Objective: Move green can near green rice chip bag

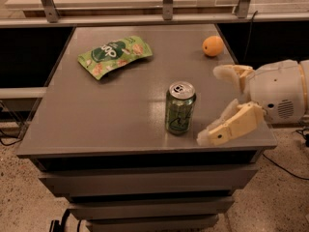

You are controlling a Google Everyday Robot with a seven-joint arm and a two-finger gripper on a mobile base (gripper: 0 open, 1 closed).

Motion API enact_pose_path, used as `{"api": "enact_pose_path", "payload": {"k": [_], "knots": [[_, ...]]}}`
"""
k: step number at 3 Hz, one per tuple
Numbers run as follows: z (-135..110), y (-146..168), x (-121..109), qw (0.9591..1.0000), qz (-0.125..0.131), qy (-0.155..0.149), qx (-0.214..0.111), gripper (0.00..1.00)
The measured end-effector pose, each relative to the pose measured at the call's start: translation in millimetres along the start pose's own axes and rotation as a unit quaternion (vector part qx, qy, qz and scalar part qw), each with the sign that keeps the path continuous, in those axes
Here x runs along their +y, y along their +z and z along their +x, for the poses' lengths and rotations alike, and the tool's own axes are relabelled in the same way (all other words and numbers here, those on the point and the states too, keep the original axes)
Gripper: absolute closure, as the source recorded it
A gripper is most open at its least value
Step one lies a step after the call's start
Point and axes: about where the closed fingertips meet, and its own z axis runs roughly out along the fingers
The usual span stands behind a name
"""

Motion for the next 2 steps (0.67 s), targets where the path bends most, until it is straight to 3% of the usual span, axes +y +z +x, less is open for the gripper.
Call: {"api": "enact_pose_path", "payload": {"k": [2], "knots": [[32,44,-13,0.9996,0.022,-0.01,-0.015,0.0]]}}
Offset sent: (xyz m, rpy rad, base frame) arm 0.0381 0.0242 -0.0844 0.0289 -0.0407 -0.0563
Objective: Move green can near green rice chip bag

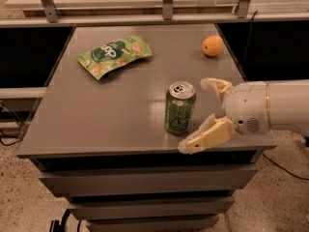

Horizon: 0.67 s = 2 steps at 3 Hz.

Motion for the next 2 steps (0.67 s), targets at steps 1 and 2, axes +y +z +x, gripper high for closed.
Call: {"api": "enact_pose_path", "payload": {"k": [1,2], "knots": [[7,22,-6,1.0,-0.006,0.001,-0.007,0.0],[10,45,-12,0.9997,-0.02,0.001,-0.015,0.19]]}}
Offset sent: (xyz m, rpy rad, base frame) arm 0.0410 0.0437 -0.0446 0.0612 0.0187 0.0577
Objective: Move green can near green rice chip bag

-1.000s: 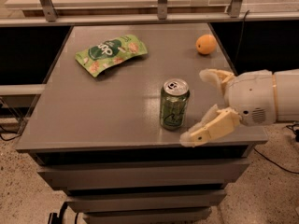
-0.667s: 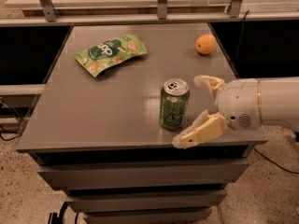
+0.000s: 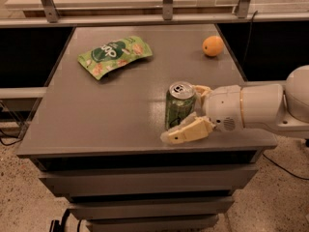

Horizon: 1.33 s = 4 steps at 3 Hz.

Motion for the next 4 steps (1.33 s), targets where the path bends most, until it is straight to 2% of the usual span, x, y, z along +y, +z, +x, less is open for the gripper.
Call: {"api": "enact_pose_path", "payload": {"k": [1,2,3,4], "knots": [[1,18,-6,0.9998,-0.018,0.001,-0.011,0.42],[-9,32,-11,0.9986,-0.044,-0.002,-0.03,0.65],[-32,45,-18,0.9964,-0.067,-0.017,-0.049,0.88],[-59,59,-33,0.9941,-0.078,-0.038,-0.064,1.0]]}}
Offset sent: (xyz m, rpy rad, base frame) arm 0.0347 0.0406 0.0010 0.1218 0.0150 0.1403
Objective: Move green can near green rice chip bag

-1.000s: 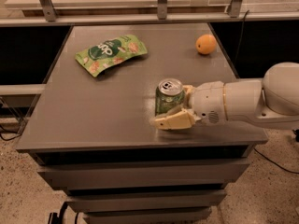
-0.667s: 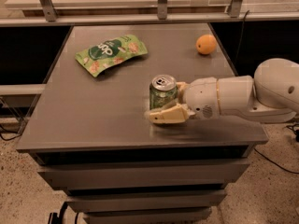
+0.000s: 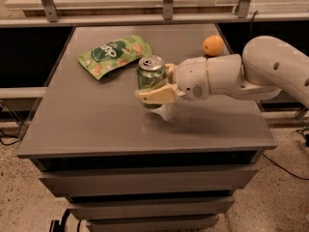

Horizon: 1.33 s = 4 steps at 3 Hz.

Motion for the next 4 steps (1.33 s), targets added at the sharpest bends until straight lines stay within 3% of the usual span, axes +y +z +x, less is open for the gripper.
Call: {"api": "enact_pose_path", "payload": {"k": [2,3,4], "knots": [[-40,39,-49,0.9988,-0.013,-0.044,-0.017,1.0],[-43,56,-68,0.9979,-0.021,-0.058,-0.017,1.0],[-38,70,-90,0.9979,-0.019,-0.061,-0.012,0.83]]}}
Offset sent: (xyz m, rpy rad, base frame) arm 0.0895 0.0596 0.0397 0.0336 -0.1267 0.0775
